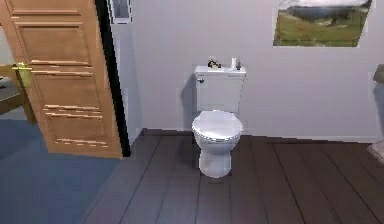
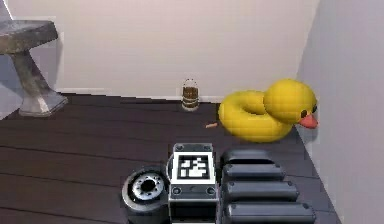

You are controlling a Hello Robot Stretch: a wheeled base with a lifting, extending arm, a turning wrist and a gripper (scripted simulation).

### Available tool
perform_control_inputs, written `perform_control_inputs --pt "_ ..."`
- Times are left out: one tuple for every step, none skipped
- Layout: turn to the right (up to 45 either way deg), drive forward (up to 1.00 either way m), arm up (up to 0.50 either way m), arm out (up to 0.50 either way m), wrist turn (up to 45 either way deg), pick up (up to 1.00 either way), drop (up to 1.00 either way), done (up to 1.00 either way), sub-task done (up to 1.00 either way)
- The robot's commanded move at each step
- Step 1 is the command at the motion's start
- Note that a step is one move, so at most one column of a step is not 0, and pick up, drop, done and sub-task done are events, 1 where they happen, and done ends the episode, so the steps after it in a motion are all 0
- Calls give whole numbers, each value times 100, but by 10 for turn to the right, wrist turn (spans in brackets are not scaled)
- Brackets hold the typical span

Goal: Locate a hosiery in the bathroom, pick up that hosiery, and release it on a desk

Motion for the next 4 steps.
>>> perform_control_inputs --pt "-90 0 0 0 0 0 0 0 0" --pt "0 45 0 0 0 0 0 0 0" --pt "-450 0 0 0 0 0 0 0 0" --pt "-210 0 0 0 0 0 0 0 0"
